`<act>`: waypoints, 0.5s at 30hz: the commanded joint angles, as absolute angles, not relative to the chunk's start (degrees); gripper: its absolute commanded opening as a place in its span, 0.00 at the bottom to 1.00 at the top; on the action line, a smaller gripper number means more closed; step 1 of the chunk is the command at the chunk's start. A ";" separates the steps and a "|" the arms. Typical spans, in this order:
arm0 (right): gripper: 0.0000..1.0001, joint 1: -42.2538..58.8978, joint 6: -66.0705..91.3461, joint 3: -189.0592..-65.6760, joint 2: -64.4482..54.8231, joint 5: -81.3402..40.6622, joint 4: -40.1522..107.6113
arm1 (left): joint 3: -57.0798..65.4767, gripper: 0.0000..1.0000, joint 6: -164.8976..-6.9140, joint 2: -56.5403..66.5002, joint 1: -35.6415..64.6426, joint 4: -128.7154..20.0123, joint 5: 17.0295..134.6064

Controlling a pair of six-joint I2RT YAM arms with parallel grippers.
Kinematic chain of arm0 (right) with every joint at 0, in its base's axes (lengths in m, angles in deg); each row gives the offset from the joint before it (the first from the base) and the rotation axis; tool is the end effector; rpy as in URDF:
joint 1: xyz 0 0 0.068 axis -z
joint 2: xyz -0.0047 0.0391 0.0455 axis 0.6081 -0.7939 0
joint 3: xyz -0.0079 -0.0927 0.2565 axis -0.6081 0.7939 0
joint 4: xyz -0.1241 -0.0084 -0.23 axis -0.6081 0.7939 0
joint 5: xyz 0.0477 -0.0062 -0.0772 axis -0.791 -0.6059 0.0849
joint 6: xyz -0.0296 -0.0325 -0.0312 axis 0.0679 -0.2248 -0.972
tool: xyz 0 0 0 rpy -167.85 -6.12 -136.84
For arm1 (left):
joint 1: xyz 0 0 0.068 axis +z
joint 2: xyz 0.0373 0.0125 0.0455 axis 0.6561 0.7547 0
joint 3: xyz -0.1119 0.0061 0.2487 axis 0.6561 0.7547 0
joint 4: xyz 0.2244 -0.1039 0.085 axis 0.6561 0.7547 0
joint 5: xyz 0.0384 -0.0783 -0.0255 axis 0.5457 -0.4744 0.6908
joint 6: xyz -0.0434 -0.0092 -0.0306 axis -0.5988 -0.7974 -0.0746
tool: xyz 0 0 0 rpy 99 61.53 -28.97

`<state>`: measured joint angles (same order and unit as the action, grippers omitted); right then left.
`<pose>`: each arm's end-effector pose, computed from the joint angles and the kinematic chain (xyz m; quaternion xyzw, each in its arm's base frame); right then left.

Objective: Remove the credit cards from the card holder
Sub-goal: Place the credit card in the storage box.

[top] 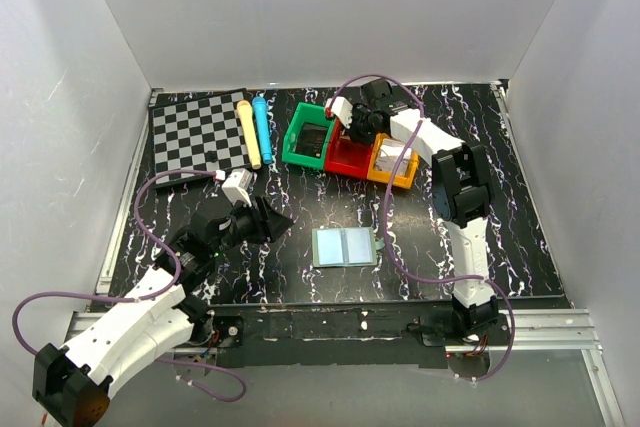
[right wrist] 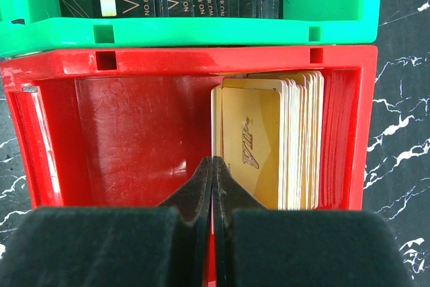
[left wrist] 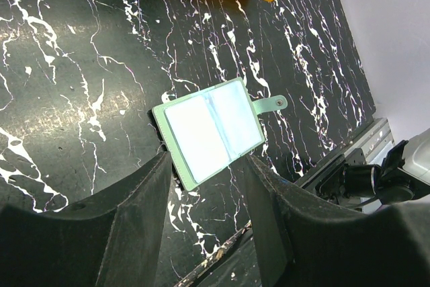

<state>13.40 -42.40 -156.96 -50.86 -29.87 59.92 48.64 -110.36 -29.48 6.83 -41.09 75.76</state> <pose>0.4528 0.2136 0.2071 -0.5881 0.7162 0.0636 0.3703 0.1396 -0.1010 0.2438 0.0257 0.8388 -0.3606 0.4071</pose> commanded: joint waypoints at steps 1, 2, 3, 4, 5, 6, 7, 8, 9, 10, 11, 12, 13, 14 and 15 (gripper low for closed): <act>0.01 13.37 -42.17 -158.52 -51.26 -29.40 58.89 | 47.63 0.47 -110.01 -29.56 7.25 -41.17 75.82; 0.01 13.28 -41.90 -158.52 -51.26 -29.22 58.80 | 47.63 0.47 -110.10 -29.56 7.25 -41.00 75.73; 0.01 13.28 -41.73 -158.69 -51.17 -29.05 58.62 | 47.71 0.47 -110.10 -29.56 7.25 -41.17 75.82; 0.01 13.28 -41.46 -158.78 -51.26 -28.87 58.54 | 47.72 0.47 -110.01 -29.64 7.25 -41.17 75.82; 0.03 13.28 -41.20 -158.78 -51.17 -28.70 58.27 | 47.72 0.47 -110.10 -29.64 7.25 -41.17 75.73; 0.06 13.28 -41.02 -158.87 -51.09 -28.52 58.10 | 47.72 0.47 -110.10 -29.64 7.25 -41.17 75.73; 0.09 13.28 -40.76 -158.79 -51.00 -28.26 57.92 | 47.72 0.47 -110.10 -29.56 7.25 -41.17 75.73; 0.10 13.28 -40.58 -158.96 -50.82 -27.91 57.57 | 47.80 0.47 -110.10 -29.56 7.25 -41.17 75.82; 0.11 13.28 -40.67 -158.96 -50.73 -27.56 57.39 | 47.72 0.47 -110.10 -29.56 7.25 -41.09 75.90; 0.11 13.28 -40.50 -158.96 -50.65 -27.29 57.13 | 47.63 0.47 -110.10 -29.47 7.25 -40.82 76.08; 0.11 13.28 -40.58 -159.13 -50.47 -27.03 57.13 | 47.63 0.47 -110.10 -29.38 7.25 -40.82 76.17; 0.12 13.28 -40.50 -159.22 -50.38 -26.68 56.78 | 47.54 0.47 -110.10 -29.38 7.25 -40.56 76.17; 0.12 13.28 -40.50 -159.31 -50.38 -26.24 56.60 | 47.54 0.47 -110.01 -29.38 7.25 -40.47 76.17; 0.12 13.28 -40.41 -159.57 -50.47 -25.71 56.43 | 47.54 0.47 -110.01 -29.47 7.25 -40.38 76.08; 0.12 13.28 -40.15 -159.75 -50.47 -25.44 56.25 | 47.54 0.47 -110.01 -29.56 7.25 -40.30 76.08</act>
